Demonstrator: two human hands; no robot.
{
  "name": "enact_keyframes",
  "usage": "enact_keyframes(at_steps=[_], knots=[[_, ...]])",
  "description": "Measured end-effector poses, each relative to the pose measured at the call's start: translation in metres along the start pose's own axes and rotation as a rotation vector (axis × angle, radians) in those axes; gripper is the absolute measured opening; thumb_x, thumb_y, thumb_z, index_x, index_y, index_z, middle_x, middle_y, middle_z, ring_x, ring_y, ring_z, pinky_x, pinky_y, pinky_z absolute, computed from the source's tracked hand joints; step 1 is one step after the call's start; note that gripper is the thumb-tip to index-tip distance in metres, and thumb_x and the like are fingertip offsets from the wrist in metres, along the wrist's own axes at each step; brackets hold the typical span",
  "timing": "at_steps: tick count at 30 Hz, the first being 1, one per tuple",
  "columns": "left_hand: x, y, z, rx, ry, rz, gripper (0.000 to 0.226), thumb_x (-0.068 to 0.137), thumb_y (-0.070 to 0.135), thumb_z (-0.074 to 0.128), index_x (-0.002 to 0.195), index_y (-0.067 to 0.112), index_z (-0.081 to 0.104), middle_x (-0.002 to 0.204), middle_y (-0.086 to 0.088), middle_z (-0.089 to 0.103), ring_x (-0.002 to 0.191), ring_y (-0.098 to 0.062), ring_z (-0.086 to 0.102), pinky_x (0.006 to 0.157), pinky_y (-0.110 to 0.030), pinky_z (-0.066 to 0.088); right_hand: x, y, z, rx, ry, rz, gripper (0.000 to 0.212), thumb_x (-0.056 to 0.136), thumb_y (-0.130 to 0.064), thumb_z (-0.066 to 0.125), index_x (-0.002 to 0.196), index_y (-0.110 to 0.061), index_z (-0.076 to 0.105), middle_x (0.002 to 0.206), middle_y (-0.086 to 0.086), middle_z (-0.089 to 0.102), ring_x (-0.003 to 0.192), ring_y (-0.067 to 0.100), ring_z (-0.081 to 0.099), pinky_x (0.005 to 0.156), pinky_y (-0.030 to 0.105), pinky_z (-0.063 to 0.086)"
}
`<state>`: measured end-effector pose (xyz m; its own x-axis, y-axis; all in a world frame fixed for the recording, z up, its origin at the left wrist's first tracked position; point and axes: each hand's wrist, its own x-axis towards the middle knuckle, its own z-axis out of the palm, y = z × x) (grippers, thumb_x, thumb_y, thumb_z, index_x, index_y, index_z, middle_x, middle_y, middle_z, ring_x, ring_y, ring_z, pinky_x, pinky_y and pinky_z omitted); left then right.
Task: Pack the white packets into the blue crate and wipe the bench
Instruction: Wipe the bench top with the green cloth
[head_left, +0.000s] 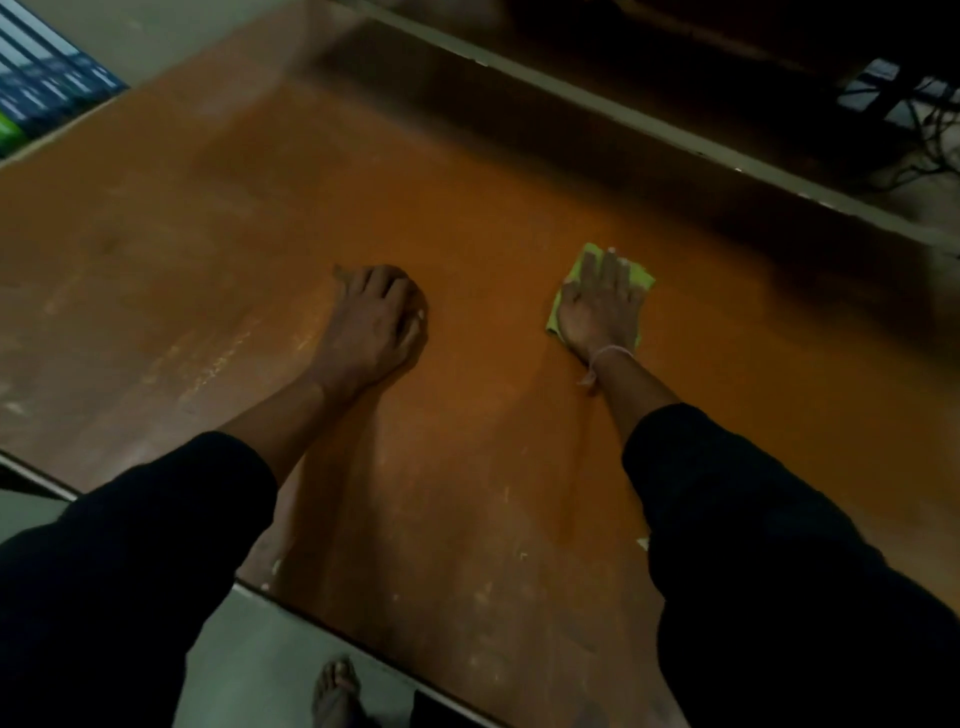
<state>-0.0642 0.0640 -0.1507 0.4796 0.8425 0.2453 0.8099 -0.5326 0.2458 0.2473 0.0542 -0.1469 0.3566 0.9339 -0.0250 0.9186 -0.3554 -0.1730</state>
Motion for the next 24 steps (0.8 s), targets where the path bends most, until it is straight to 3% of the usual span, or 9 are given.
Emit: enact_keyframes(at_steps=[2,4,10,12,15,17,22,24], knots=[[0.002,0.000,0.000,0.001,0.025,0.001,0.037,0.100,0.039,0.044,0.119,0.008,0.056,0.125,-0.014,0.053,0.112,-0.037,0.048,0.094,-0.052,0.042,0.012,-0.011,0.001,-0.029,-0.039,-0.290,0.061,0.105,-0.049,0.014,0.161,-0.026,0.013,0.169,0.001,0.002,0.156,0.024,0.001,0.125,0.049,0.006],[0.002,-0.001,0.001,-0.014,0.044,0.013,0.035,0.100,0.037,0.047,0.119,0.009,0.056,0.126,-0.013,0.052,0.112,-0.036,0.048,0.093,-0.050,0.042,0.033,-0.007,0.000,-0.058,-0.076,-0.439,0.059,0.105,-0.050,0.014,0.160,-0.029,0.012,0.169,-0.002,0.002,0.156,0.021,0.001,0.126,0.047,0.006],[0.006,-0.003,0.007,0.018,0.073,0.021,0.035,0.098,0.038,0.049,0.118,0.010,0.058,0.127,-0.011,0.054,0.113,-0.034,0.049,0.098,-0.048,0.034,0.099,-0.002,-0.005,-0.033,0.001,0.038,0.065,0.101,-0.049,0.012,0.161,-0.025,0.009,0.169,0.005,0.001,0.156,0.027,0.001,0.124,0.051,0.007],[0.007,-0.004,0.007,0.017,0.083,0.018,0.036,0.097,0.038,0.050,0.118,0.010,0.059,0.126,-0.011,0.054,0.113,-0.034,0.049,0.097,-0.048,0.035,0.106,-0.016,-0.005,-0.032,-0.015,-0.020,0.064,0.102,-0.049,0.014,0.161,-0.025,0.008,0.169,0.004,0.000,0.156,0.026,0.000,0.124,0.050,0.005],[0.008,-0.004,0.008,0.022,0.095,0.024,0.037,0.097,0.038,0.050,0.118,0.009,0.059,0.125,-0.013,0.055,0.112,-0.035,0.048,0.096,-0.047,0.036,0.105,-0.021,-0.005,-0.082,-0.079,-0.359,0.061,0.104,-0.050,0.014,0.161,-0.028,0.009,0.169,0.000,0.000,0.156,0.022,0.000,0.125,0.046,0.005],[0.008,-0.003,0.009,0.026,0.083,0.028,0.038,0.098,0.039,0.048,0.119,0.009,0.059,0.125,-0.013,0.055,0.112,-0.035,0.049,0.096,-0.047,0.037,0.106,-0.010,-0.005,-0.088,-0.101,-0.452,0.060,0.105,-0.052,0.013,0.161,-0.030,0.009,0.169,-0.001,0.000,0.156,0.021,0.000,0.125,0.043,0.005],[0.008,-0.004,0.009,0.038,0.102,0.033,0.037,0.098,0.039,0.048,0.118,0.010,0.058,0.125,-0.012,0.055,0.112,-0.034,0.049,0.096,-0.047,0.039,0.104,-0.006,-0.005,-0.038,-0.018,-0.053,0.064,0.102,-0.050,0.013,0.161,-0.025,0.010,0.169,0.004,0.000,0.156,0.025,0.000,0.125,0.048,0.005],[0.008,-0.003,0.008,0.042,0.103,0.033,0.037,0.098,0.039,0.048,0.118,0.010,0.059,0.124,-0.012,0.055,0.112,-0.035,0.049,0.095,-0.047,0.039,0.084,-0.023,-0.001,-0.047,-0.035,-0.186,0.064,0.102,-0.049,0.014,0.161,-0.025,0.010,0.169,0.003,0.000,0.156,0.025,0.000,0.125,0.048,0.006]])
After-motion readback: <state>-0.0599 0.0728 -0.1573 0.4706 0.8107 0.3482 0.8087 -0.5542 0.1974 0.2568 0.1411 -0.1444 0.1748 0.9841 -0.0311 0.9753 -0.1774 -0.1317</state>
